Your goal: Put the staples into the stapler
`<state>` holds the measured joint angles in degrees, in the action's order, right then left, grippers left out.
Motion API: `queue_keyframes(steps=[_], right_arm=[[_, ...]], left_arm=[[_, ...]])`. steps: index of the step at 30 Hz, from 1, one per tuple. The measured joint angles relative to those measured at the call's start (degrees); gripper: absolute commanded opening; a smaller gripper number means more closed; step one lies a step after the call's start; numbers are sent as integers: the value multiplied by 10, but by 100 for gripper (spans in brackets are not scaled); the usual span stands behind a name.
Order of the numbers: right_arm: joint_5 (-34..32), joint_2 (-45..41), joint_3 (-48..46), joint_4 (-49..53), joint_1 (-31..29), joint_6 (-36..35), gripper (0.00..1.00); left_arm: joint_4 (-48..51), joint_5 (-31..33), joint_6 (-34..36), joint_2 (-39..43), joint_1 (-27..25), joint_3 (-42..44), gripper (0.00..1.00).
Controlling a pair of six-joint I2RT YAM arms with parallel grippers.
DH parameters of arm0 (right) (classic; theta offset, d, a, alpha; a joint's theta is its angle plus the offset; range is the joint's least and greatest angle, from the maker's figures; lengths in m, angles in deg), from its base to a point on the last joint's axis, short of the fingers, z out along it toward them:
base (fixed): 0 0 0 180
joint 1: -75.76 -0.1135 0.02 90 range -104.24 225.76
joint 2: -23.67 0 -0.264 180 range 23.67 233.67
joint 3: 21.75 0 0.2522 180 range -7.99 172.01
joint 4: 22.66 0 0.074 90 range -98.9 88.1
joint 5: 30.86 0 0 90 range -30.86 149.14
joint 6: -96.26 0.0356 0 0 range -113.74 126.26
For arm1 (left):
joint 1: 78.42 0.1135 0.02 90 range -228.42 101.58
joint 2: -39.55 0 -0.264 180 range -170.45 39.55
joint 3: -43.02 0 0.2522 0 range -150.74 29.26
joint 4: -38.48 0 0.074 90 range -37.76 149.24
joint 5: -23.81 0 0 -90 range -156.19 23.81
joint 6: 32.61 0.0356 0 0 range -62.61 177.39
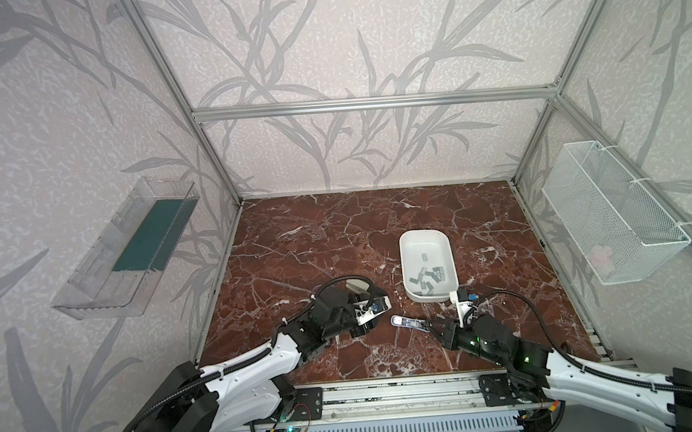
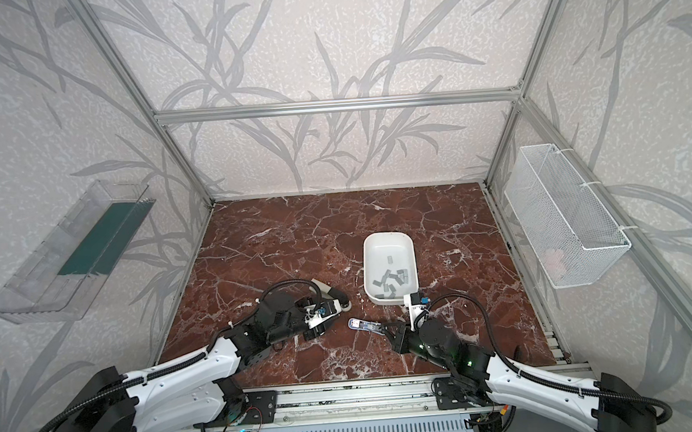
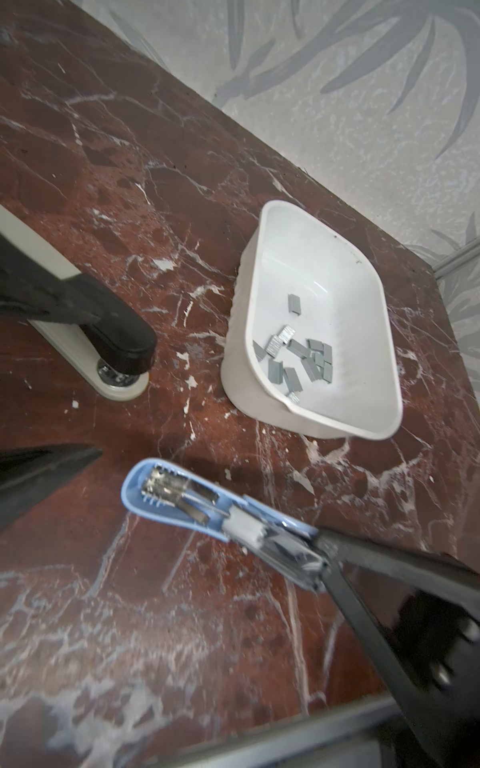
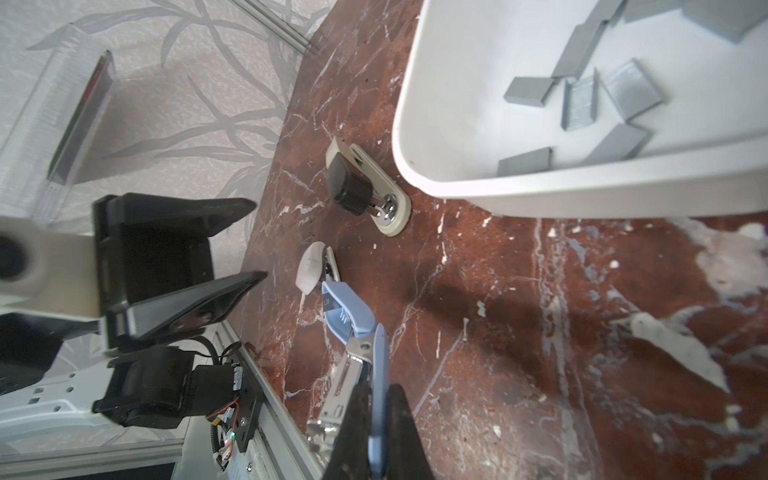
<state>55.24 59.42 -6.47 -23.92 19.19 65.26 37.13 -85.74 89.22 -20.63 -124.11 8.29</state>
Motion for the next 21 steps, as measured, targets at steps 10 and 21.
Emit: queue_keyframes(steps=[10, 21], right_arm=[[-1, 127, 7, -47, 0, 14, 0], [-3, 202, 24, -102, 1, 25, 4]], left_arm=[[30, -105, 40, -51, -63, -37, 52], [13, -85, 103, -246, -103, -113, 53]])
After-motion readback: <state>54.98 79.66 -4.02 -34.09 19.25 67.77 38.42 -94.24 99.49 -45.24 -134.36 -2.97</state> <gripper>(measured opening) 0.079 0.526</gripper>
